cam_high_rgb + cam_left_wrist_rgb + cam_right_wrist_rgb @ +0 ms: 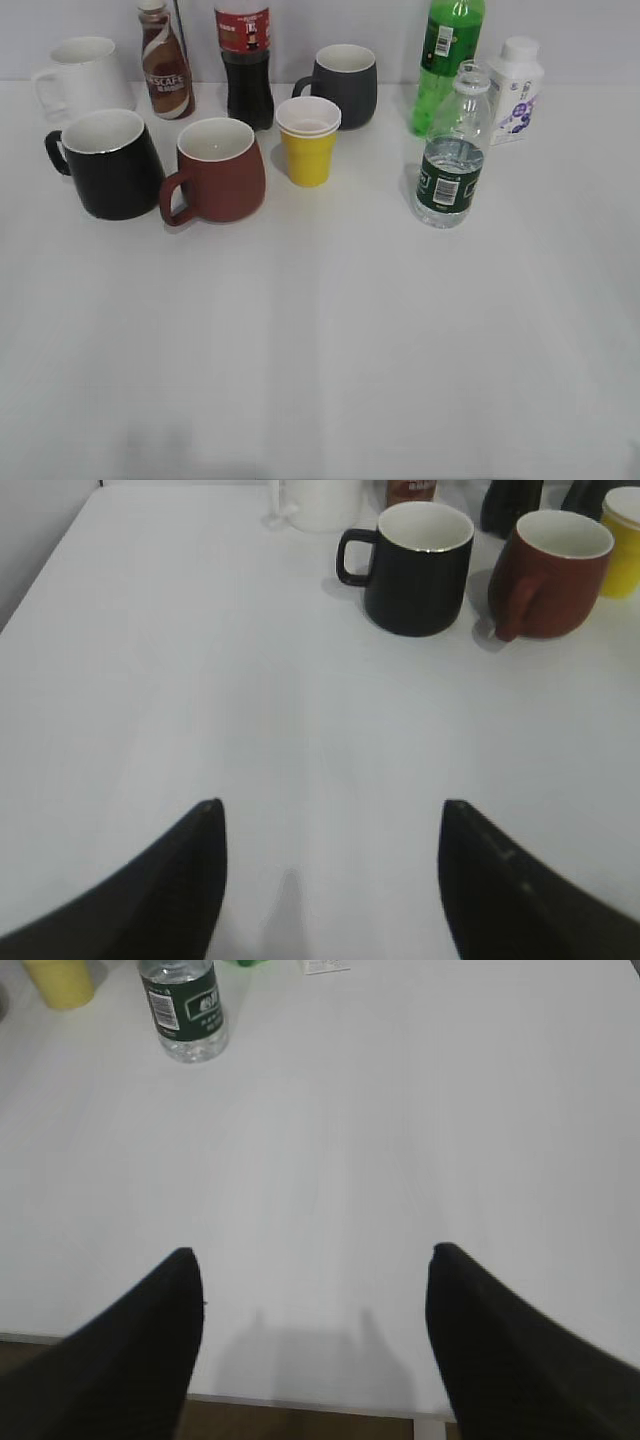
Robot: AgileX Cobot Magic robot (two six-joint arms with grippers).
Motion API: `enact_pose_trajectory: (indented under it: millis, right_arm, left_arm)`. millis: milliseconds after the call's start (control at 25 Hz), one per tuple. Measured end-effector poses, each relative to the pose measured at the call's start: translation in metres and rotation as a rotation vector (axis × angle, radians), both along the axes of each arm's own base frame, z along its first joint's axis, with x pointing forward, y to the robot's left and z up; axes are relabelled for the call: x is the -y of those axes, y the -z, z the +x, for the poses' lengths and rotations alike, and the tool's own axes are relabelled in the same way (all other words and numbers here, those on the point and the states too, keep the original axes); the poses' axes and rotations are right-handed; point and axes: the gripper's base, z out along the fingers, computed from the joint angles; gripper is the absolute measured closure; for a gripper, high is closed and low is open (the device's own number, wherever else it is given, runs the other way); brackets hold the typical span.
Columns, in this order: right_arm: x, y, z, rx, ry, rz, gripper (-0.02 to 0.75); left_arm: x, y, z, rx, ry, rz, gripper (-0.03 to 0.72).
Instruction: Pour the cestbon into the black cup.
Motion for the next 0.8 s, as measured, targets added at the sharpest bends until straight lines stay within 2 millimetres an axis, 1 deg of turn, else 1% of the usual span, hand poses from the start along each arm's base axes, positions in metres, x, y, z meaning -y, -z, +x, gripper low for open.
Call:
enact_pose_trajectory:
  millis: [160, 800]
  right_arm:
    - [-0.0002, 0.0000, 0.0000, 0.000, 0.001, 0.002, 0.216]
    - [-0.0003, 0.0000, 0.0000, 0.000, -0.001, 0.002, 0.218]
  left_arm:
    - [0.0000, 0.0000, -0.0001, 0.001, -0.001, 0.000, 0.193]
    - [0.0000, 0.0000, -0.0001, 0.001, -0.001, 0.000, 0.267]
